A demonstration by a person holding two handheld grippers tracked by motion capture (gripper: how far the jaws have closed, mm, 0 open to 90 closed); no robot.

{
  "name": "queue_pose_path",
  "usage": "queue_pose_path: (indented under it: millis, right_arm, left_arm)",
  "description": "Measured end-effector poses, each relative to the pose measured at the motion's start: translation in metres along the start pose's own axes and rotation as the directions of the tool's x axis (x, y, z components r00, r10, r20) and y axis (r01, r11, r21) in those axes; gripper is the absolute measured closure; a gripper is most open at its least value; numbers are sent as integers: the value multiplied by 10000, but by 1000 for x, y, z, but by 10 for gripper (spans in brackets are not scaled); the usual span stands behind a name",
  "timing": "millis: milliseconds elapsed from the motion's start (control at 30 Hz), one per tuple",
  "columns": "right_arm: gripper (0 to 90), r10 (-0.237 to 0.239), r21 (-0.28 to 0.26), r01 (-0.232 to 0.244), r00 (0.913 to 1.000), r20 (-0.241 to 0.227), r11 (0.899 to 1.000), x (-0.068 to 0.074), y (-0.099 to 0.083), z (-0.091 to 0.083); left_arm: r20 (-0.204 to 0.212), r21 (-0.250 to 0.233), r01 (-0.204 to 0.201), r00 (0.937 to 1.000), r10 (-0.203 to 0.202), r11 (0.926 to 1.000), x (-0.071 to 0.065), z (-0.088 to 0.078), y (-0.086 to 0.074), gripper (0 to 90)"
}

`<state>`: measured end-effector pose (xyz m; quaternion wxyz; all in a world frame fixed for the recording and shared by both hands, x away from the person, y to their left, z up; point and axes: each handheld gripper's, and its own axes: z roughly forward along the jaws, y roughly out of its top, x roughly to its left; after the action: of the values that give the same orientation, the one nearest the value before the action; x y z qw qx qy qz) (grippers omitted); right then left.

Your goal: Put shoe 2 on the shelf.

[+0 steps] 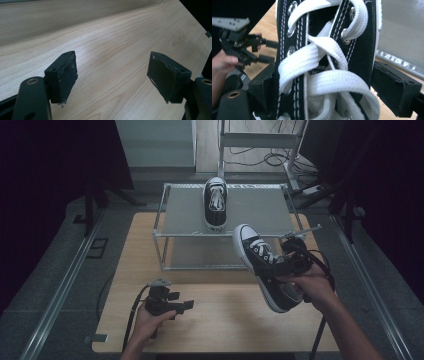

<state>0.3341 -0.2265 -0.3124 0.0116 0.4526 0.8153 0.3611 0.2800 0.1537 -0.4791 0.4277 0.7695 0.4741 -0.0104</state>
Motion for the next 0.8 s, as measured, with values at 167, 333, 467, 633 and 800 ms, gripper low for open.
queue_pose_path:
  millis: [167,333,467,633,800]
  right_arm:
    - [137,140,-179,-136,9997,224,9997,-3,14,-1]
    - [137,297,-247,-289,9990,336,9993,-6,29,-1]
    - [138,542,-278,-528,9972,518,9982,-9,45,1]
    - [138,851,-351,-828,9941,677,9959,-13,64,6]
    - [138,1146,-433,-1108,9886,978,9929,-14,85,12]
  left_arm:
    - [-5,-22,13,10000,-13,10000,0,0,0,239]
    - [34,10,4,10000,-5,10000,0,0,0,239]
    - [54,8,15,10000,-15,10000,1,0,0,239]
    - [62,-3,19,10000,-19,10000,1,-1,1,239]
    - [86,23,-74,9999,74,10000,-2,1,1,240]
